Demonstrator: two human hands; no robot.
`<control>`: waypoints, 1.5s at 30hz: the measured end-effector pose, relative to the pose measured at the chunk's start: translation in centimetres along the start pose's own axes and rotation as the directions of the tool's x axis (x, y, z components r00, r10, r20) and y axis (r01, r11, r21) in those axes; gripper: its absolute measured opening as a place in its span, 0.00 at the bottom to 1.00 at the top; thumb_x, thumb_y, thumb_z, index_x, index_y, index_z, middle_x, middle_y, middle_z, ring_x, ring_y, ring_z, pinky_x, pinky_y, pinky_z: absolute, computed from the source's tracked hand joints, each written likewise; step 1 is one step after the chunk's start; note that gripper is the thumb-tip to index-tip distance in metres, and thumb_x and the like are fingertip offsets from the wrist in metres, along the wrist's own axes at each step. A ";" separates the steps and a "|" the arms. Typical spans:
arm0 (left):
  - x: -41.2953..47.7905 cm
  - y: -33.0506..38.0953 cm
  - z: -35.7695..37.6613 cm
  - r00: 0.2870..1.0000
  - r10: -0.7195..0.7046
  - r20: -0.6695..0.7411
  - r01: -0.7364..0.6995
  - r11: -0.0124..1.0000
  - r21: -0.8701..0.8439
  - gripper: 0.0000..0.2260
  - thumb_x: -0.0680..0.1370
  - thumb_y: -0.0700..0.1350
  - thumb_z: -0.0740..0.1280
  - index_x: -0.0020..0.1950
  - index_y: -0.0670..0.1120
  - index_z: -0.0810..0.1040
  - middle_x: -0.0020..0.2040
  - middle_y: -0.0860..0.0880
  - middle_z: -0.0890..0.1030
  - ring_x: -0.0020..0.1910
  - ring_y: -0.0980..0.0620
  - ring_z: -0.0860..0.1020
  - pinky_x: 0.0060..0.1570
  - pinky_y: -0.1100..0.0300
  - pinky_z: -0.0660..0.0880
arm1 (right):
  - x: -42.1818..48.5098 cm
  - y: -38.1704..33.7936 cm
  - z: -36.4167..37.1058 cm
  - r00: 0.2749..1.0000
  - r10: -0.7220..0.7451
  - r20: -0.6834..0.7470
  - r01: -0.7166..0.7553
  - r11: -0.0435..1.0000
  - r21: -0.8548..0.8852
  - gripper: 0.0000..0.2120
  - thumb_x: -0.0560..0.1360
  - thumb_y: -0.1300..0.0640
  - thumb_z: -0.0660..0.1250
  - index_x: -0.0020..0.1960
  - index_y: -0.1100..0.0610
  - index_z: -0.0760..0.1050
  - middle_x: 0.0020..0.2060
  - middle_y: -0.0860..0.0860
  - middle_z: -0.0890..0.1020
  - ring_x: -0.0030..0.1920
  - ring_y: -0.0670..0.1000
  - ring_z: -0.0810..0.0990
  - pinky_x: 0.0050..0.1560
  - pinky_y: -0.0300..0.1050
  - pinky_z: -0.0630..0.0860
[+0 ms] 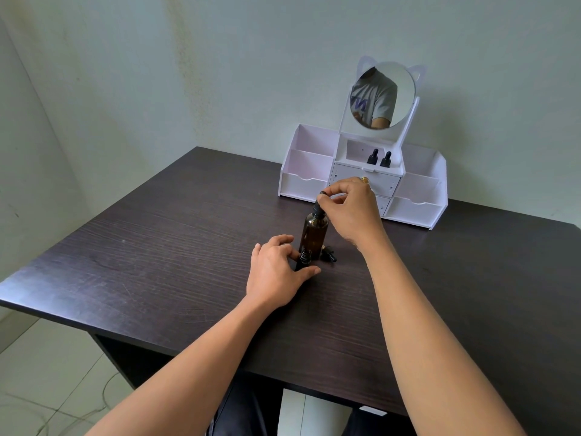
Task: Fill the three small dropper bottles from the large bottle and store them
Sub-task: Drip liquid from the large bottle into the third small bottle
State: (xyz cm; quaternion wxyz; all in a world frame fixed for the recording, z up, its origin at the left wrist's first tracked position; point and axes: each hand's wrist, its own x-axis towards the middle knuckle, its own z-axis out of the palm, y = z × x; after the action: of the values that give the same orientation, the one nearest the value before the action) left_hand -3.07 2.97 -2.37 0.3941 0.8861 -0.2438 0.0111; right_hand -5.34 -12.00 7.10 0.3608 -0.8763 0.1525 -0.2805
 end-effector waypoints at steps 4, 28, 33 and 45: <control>0.1 -0.1 0.1 1.000 -0.005 -0.002 0.005 1.000 0.001 0.17 0.69 0.62 0.75 0.49 0.52 0.83 0.72 0.55 0.71 0.71 0.53 0.67 0.76 0.43 0.55 | 0.2 -0.6 -0.6 0.999 -0.006 -0.051 0.008 0.999 0.040 0.05 0.76 0.55 0.71 0.50 0.56 0.82 0.55 0.51 0.79 0.43 0.41 0.79 0.39 0.31 0.73; 0.0 -0.1 0.0 1.000 0.000 -0.002 0.000 1.000 -0.018 0.18 0.69 0.62 0.75 0.49 0.50 0.83 0.71 0.55 0.72 0.70 0.53 0.68 0.76 0.44 0.54 | -2.2 -4.6 -5.0 0.971 -0.126 -0.202 0.188 0.927 0.324 0.04 0.81 0.59 0.65 0.54 0.58 0.76 0.40 0.52 0.82 0.32 0.50 0.82 0.30 0.41 0.78; 0.0 -0.1 0.0 1.000 -0.003 0.006 0.003 1.000 -0.016 0.17 0.69 0.62 0.75 0.48 0.51 0.83 0.71 0.55 0.71 0.71 0.53 0.68 0.76 0.43 0.54 | -3.0 -3.8 -3.7 0.983 -0.112 -0.148 0.156 0.933 0.326 0.02 0.81 0.59 0.65 0.53 0.56 0.76 0.40 0.51 0.82 0.33 0.50 0.83 0.34 0.45 0.81; -0.1 -0.1 -0.1 1.000 0.020 -0.009 -0.020 1.000 -0.007 0.17 0.69 0.62 0.75 0.47 0.51 0.82 0.71 0.54 0.72 0.70 0.52 0.68 0.76 0.44 0.55 | -3.9 -3.1 -1.8 0.993 -0.087 -0.085 0.111 0.936 0.333 0.02 0.81 0.59 0.65 0.53 0.57 0.76 0.39 0.49 0.81 0.34 0.49 0.83 0.34 0.42 0.81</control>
State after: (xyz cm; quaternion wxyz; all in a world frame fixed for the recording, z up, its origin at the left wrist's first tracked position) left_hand -3.12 3.12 -2.43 0.3983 0.8821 -0.2507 0.0182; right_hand -9.36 -9.00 8.91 0.4853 -0.7981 0.0702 -0.3502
